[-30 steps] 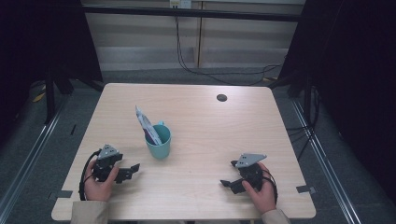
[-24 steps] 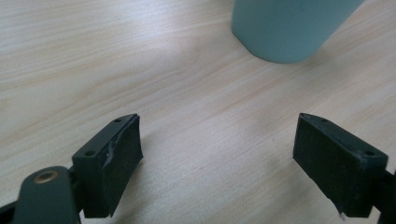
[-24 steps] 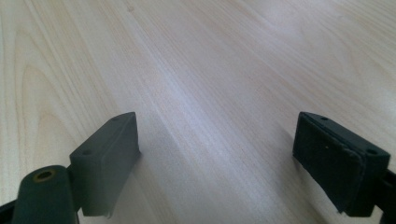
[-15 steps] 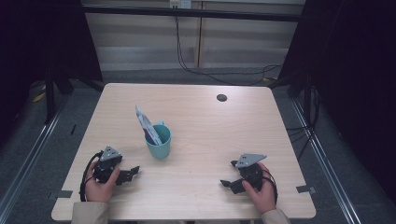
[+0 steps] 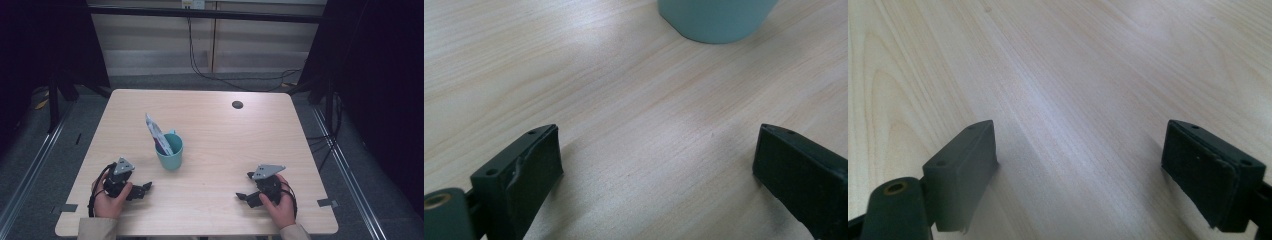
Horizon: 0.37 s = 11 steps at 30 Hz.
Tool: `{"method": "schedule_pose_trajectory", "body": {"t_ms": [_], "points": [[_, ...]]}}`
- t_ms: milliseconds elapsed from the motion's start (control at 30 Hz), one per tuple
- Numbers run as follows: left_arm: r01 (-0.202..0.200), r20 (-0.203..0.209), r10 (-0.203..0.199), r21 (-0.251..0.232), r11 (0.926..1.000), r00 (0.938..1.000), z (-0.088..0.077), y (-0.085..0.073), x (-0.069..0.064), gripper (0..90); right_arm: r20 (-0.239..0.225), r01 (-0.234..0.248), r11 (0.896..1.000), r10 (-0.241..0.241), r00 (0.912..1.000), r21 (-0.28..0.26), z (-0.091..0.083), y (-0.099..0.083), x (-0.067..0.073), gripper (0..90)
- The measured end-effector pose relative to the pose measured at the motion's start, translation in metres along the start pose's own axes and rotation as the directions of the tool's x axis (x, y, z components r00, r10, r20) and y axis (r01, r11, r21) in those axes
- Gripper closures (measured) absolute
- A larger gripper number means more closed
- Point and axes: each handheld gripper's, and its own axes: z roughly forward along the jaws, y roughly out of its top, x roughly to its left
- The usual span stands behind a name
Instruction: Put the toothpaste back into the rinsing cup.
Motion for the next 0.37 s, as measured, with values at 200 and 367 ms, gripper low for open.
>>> {"method": "schedule_pose_trajectory", "body": {"t_ms": [200, 367], "points": [[-0.004, 0.000, 0.004, 0.001, 1.0000, 1.0000, 0.0000, 0.0001, 0.0001, 4.5, 0.000, 0.000, 1.000, 0.000, 1.0000, 0.000, 0.0000, 0.0000, 0.0000, 13.9], [-0.005, 0.000, 0.005, 0.001, 1.0000, 1.0000, 0.0000, 0.0001, 0.0001, 4.4, 0.000, 0.000, 1.000, 0.000, 1.0000, 0.000, 0.0000, 0.0000, 0.0000, 13.9]]}}
